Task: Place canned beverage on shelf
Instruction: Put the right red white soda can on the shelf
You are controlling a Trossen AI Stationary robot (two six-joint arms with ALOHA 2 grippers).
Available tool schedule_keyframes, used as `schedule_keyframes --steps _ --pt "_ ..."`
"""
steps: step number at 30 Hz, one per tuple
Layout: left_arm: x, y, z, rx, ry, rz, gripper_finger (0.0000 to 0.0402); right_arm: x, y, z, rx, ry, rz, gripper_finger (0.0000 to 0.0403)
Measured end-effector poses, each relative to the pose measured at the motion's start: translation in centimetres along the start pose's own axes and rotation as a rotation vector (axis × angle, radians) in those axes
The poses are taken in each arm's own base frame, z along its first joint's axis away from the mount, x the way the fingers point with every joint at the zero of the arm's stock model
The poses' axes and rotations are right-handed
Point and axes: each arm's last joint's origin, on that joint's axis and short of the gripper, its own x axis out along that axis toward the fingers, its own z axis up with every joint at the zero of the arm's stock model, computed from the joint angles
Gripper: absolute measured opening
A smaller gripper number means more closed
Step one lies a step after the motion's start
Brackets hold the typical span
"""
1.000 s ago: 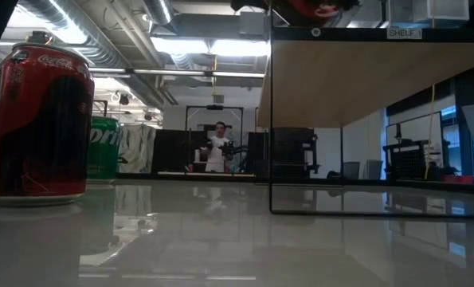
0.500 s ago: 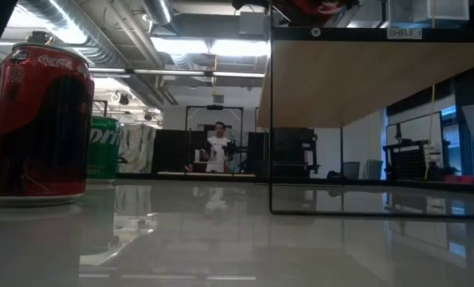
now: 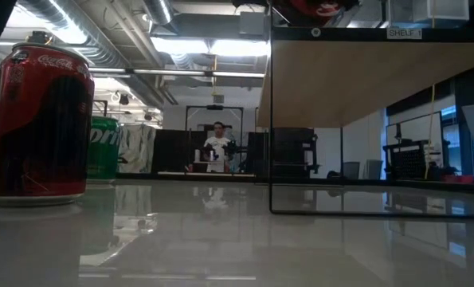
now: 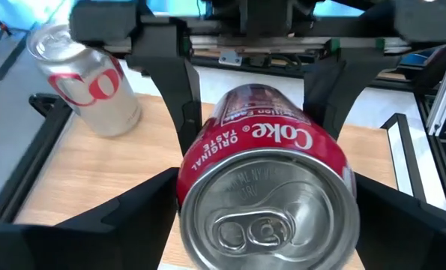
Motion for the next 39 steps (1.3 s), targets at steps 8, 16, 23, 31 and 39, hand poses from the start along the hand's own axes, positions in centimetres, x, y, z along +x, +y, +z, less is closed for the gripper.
schedule_keyframes --steps 8,16,23,31,39 --pt "-3.1 0.3 0.2 0.002 -0.011 0.009 0.0333 0.0 0.0 0.0 -0.003 0.0 0.002 0.029" --pt "-8.8 0.8 -0.4 0.029 -0.008 0.073 0.0333 0.0 0.0 0.4 0.003 -0.046 -0.005 0.0295" --pt "-11.0 0.9 -2.7 0.057 -0.053 0.077 0.0333 -0.4 -0.1 1.3 -0.012 -0.13 -0.03 0.0296" --pt "-7.5 1.1 -8.1 0.031 -0.242 0.053 0.0334 -2.6 1.0 1.9 -0.038 -0.213 -0.034 0.0294" --pt "-2.7 0.2 -12.1 -0.033 -0.299 -0.025 0.0334 -3.8 3.7 -0.4 -0.038 -0.25 -0.115 0.0295"
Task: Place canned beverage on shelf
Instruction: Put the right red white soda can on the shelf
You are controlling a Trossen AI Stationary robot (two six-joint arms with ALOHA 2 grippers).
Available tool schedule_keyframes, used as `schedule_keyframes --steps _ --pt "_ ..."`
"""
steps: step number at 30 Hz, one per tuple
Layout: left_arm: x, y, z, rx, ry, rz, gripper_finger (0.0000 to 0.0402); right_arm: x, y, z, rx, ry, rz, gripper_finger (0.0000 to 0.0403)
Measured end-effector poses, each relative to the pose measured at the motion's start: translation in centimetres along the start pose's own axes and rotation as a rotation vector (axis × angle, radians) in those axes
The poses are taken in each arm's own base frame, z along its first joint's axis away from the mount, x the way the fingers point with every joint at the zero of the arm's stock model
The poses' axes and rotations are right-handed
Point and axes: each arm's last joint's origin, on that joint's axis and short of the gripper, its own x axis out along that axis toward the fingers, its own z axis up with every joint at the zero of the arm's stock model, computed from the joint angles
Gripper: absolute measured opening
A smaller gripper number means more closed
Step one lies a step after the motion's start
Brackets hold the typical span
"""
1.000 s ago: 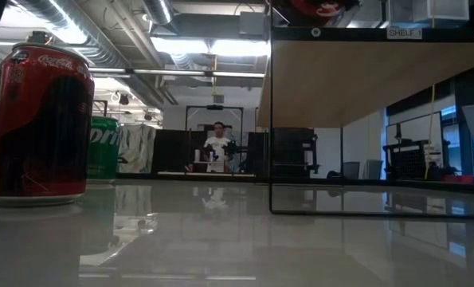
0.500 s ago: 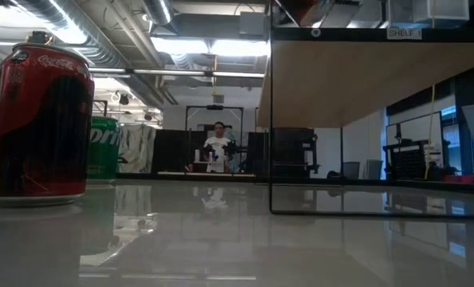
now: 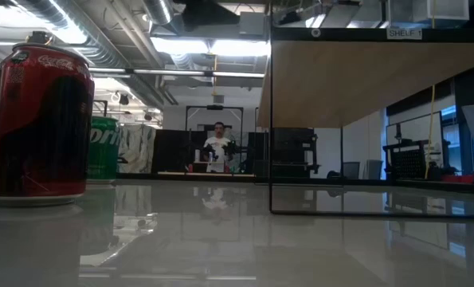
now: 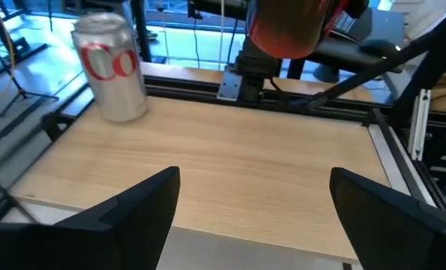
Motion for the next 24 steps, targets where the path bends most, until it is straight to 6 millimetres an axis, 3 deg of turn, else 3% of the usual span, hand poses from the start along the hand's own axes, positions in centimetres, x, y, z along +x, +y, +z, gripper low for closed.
schedule_keyframes --steps 7,15,24 --pt "0.7 0.0 -0.4 -0.001 -0.012 0.003 0.0334 -0.8 0.7 -3.8 0.05 -0.236 -0.072 0.0295" --pt "2.2 -0.2 -0.2 -0.009 -0.087 -0.003 0.0334 1.4 0.8 -9.0 0.055 -0.375 -0.103 0.0296" --pt "5.3 -0.2 -0.8 -0.017 -0.173 0.045 0.0334 3.0 0.7 -11.0 0.063 -0.357 -0.191 0.0305"
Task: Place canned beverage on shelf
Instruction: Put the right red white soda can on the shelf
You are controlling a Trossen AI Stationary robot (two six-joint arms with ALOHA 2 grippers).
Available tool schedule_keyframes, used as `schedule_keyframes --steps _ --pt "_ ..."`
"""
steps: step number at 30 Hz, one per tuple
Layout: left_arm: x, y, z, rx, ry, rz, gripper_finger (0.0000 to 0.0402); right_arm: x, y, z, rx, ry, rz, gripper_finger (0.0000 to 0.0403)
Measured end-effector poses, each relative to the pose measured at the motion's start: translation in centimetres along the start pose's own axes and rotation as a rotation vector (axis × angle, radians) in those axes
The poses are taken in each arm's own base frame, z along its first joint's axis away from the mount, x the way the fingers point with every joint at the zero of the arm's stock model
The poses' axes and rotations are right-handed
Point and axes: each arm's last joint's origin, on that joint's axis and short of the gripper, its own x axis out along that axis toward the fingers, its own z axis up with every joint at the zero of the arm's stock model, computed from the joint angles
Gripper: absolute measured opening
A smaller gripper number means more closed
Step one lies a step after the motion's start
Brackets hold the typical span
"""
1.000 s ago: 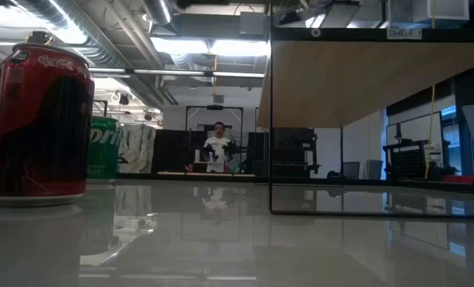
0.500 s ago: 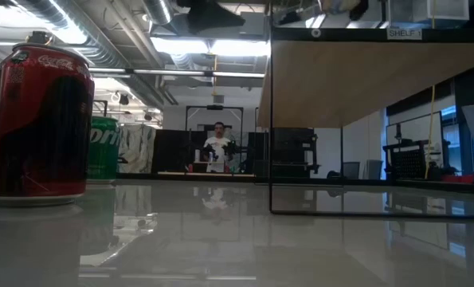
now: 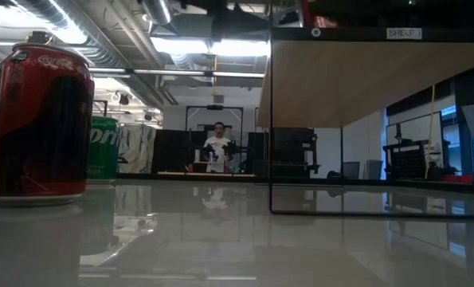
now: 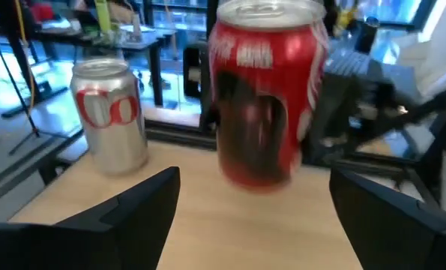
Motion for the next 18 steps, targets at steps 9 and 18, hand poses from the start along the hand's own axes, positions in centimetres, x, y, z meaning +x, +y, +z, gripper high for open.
schedule_keyframes --steps 9,18 --pt "1.7 0.9 -0.7 -0.014 -0.061 0.029 0.0334 1.2 0.2 -1.3 -0.03 0.029 -0.014 0.0307" --pt "1.8 1.7 -0.2 -0.018 -0.092 -0.036 0.0334 2.0 -0.8 -1.8 -0.033 0.024 -0.043 0.0307"
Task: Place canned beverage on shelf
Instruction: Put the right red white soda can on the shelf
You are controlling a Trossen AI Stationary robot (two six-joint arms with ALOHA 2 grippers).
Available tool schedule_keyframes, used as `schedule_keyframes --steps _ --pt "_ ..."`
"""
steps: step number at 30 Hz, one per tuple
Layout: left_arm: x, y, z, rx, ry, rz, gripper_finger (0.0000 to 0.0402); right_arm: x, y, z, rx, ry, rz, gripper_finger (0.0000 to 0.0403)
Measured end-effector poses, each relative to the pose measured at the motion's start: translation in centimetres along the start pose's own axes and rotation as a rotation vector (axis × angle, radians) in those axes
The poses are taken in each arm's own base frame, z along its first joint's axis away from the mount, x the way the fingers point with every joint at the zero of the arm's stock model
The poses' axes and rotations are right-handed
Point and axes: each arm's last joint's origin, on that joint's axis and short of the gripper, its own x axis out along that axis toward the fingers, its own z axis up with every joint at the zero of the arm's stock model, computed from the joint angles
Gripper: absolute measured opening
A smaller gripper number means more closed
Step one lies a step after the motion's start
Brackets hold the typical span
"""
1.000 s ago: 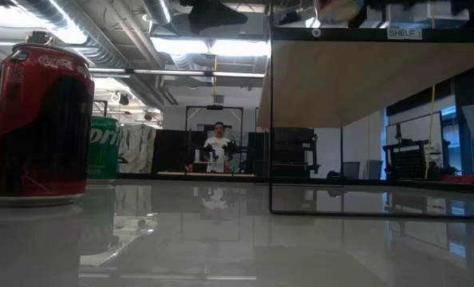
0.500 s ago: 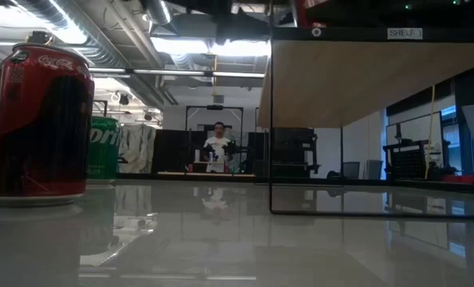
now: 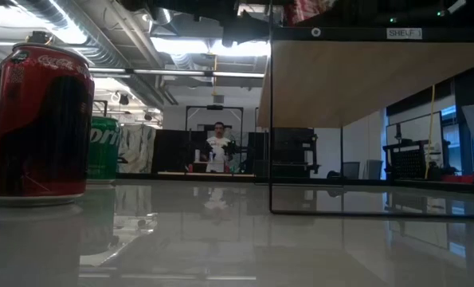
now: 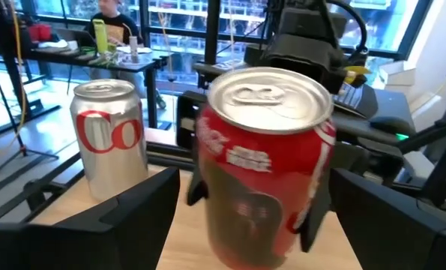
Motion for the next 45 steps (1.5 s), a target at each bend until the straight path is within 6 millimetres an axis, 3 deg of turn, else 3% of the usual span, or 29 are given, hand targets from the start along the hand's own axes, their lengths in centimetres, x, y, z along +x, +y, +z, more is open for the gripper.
schedule_keyframes --steps 13,32,45 --pt "0.0 -0.1 -0.1 0.025 0.009 -0.039 0.0334 1.1 0.2 -1.7 -0.01 0.067 0.013 0.0308" --pt "1.3 -0.5 -1.7 0.037 0.02 -0.046 0.0333 1.1 0.4 -1.7 -0.009 0.063 0.048 0.0308" --pt "1.3 -0.5 -1.5 0.051 -0.002 -0.038 0.0273 1.1 0.4 -1.7 -0.008 0.062 0.047 0.0308"
